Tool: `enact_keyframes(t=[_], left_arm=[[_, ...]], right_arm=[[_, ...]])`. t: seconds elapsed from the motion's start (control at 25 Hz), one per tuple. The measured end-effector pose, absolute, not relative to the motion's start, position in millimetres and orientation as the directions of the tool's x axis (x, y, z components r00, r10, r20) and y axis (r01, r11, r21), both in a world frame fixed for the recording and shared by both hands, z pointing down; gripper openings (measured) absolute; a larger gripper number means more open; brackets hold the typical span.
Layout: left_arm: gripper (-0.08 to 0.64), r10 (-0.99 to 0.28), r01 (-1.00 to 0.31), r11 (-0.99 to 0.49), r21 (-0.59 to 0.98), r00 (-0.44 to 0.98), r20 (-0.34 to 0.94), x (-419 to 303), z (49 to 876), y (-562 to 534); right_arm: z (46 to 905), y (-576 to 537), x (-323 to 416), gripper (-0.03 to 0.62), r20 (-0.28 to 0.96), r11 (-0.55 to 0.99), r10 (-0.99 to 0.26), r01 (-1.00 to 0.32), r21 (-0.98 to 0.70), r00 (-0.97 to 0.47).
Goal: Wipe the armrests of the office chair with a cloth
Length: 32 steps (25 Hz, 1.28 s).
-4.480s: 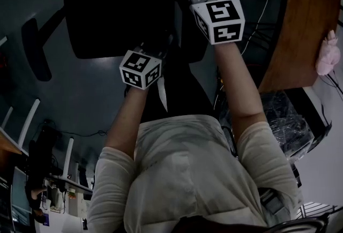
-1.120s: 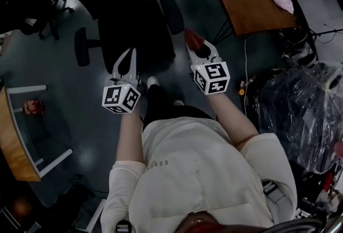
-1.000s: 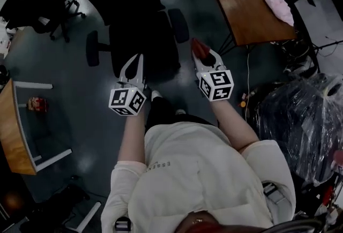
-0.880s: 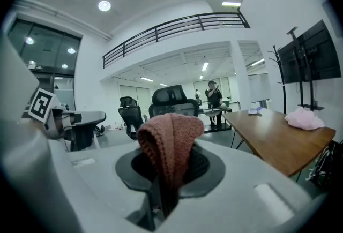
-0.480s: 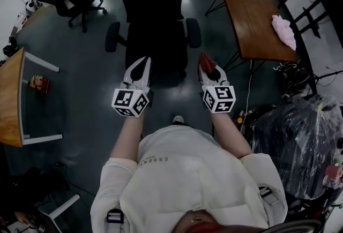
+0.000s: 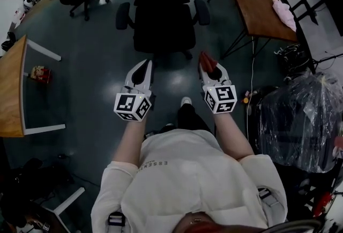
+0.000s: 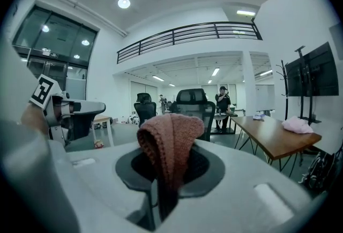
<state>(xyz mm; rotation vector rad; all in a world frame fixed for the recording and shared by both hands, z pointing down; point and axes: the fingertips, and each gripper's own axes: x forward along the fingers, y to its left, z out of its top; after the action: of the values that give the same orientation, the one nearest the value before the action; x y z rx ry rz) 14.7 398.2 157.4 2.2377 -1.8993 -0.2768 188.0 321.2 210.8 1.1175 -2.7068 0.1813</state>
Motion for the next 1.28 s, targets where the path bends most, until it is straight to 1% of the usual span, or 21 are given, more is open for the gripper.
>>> enact_keyframes(t=[0.2,0.36,0.64,0.88,1.28], left_arm=[[0.015,-0.985,-0.953,-0.164,0.255,0.171,0.008,6,165,450],[0.015,-0.987,-0.958,-0.146,0.245,0.157,0.027,-1,170,474],[0.015,-0.988,-0.957,-0.151,0.247,0.157,0.004,-5,168,494],[0.015,-0.983,-0.950,-0.178,0.258,0.181,-0.013,7,170,503],[0.015,-0.982,-0.949,-0.180,0.260,0.187,0.005,19,177,514]], right_arm=[[216,378,176,0.055,0.259,0.715,-0.673,-0.699,-0.015,-0.693],[215,401,170,0.055,0.266,0.719,-0.669,-0.695,-0.004,-0.694],[218,423,166,0.054,0.262,0.723,-0.663,-0.691,-0.020,-0.701],[224,440,171,0.054,0.272,0.729,-0.653,-0.684,-0.024,-0.707],[226,451,177,0.054,0.269,0.729,-0.650,-0.683,-0.041,-0.710]])
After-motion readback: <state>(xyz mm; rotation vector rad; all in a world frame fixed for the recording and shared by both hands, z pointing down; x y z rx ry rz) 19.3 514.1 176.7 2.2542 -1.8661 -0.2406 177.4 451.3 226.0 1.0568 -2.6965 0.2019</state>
